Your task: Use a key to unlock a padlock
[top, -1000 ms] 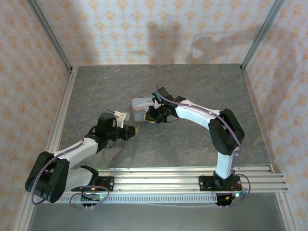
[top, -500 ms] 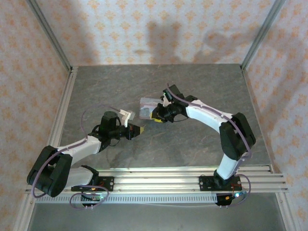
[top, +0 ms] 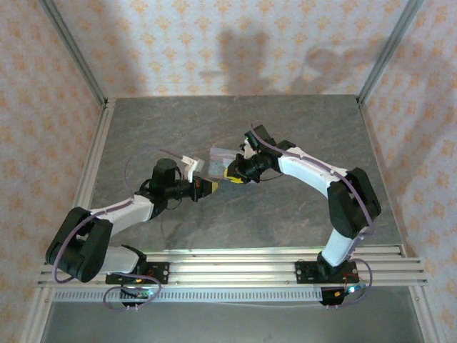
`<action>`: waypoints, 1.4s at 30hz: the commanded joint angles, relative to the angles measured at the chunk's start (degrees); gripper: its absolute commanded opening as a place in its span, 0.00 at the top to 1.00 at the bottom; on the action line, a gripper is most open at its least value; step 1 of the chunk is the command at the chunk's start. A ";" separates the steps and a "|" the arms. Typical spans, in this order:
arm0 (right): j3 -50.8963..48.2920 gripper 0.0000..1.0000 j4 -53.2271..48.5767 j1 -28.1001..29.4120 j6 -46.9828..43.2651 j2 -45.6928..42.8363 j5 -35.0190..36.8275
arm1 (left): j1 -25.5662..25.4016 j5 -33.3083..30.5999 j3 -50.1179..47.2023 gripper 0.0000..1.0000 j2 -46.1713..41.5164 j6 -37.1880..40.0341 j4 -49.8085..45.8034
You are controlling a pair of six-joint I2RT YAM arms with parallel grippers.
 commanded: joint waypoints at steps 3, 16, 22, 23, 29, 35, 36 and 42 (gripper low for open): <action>2.43 1.00 0.73 -0.16 -0.55 -2.55 -1.81 | -0.27 2.44 2.15 1.00 2.31 -0.05 4.89; 2.61 1.00 1.25 -0.25 0.39 -2.13 -1.72 | -1.59 2.08 3.39 1.00 6.58 0.29 6.20; 2.56 1.00 1.34 -0.25 0.64 -2.21 -1.34 | -2.03 2.01 3.65 1.00 7.87 0.73 6.22; 2.59 1.00 1.25 -0.29 0.59 -2.21 -1.09 | -2.03 1.97 3.58 1.00 8.09 0.82 6.19; 2.08 1.00 1.38 -0.93 0.99 -2.48 -0.06 | -2.03 0.79 1.91 1.00 7.60 0.87 6.60; 2.24 1.00 1.16 -0.95 0.78 -2.22 -0.40 | -2.12 1.84 2.74 1.00 8.40 0.90 6.44; 2.26 1.00 1.16 -0.95 0.79 -2.21 -0.50 | -2.20 1.92 3.02 1.00 8.58 0.99 6.26; 2.24 1.00 1.58 -0.95 1.03 -2.02 -0.56 | -3.43 2.01 4.75 1.00 9.94 1.18 6.22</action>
